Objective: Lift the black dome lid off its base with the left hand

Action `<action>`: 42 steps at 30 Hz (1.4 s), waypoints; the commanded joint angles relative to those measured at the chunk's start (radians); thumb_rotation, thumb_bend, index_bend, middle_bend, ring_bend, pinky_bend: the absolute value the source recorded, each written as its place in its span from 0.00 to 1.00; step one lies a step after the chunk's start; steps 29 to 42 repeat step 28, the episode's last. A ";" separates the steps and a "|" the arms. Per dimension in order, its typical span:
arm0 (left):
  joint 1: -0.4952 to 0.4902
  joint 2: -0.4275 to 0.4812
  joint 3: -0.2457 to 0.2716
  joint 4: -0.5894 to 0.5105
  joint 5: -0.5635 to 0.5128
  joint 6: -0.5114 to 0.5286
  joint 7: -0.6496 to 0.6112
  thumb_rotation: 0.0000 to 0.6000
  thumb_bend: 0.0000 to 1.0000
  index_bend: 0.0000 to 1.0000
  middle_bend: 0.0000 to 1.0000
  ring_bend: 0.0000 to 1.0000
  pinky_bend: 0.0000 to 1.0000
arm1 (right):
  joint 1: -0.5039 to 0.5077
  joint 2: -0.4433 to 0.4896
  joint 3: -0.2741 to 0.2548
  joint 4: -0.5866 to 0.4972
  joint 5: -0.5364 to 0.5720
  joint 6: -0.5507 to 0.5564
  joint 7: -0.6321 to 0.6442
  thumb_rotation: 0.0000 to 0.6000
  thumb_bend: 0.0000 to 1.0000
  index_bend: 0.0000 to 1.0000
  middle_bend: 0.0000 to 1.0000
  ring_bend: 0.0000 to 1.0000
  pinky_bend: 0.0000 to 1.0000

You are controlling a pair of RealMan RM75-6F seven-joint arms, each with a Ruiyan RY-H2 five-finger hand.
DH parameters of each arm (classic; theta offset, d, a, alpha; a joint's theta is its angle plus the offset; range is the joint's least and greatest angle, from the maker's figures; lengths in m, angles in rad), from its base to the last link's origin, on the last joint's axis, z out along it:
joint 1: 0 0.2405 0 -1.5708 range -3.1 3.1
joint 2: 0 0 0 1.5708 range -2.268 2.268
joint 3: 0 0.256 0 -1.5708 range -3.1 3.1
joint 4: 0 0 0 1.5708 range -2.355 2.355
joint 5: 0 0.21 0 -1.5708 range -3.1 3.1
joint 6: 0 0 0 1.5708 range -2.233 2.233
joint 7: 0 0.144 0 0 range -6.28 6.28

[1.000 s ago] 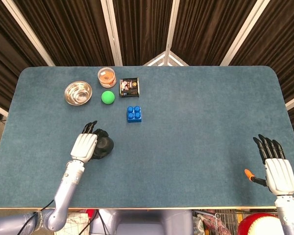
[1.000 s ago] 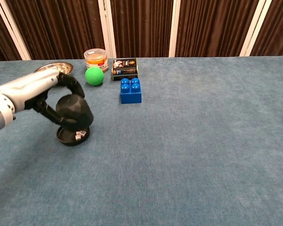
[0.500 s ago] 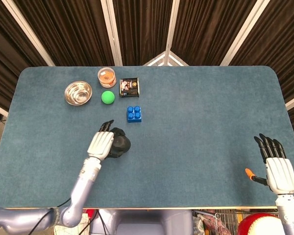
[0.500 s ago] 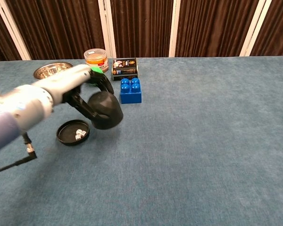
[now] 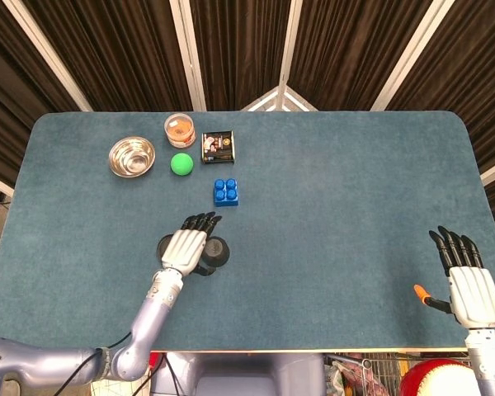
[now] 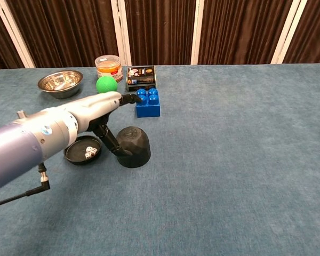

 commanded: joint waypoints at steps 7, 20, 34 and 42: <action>0.174 0.227 0.242 -0.359 0.431 0.372 0.146 1.00 0.26 0.20 0.09 0.00 0.00 | -0.001 0.001 0.000 -0.004 -0.006 0.006 0.004 1.00 0.23 0.00 0.00 0.00 0.00; 0.590 0.387 0.388 -0.139 0.648 0.896 -0.094 1.00 0.26 0.26 0.13 0.00 0.00 | -0.002 0.002 0.006 -0.018 -0.008 0.018 -0.029 1.00 0.23 0.00 0.00 0.00 0.00; 0.612 0.434 0.304 -0.074 0.473 0.723 -0.273 1.00 0.26 0.22 0.14 0.00 0.00 | -0.011 0.007 0.007 -0.030 -0.010 0.037 -0.045 1.00 0.23 0.00 0.00 0.00 0.00; 0.612 0.434 0.304 -0.074 0.473 0.723 -0.273 1.00 0.26 0.22 0.14 0.00 0.00 | -0.011 0.007 0.007 -0.030 -0.010 0.037 -0.045 1.00 0.23 0.00 0.00 0.00 0.00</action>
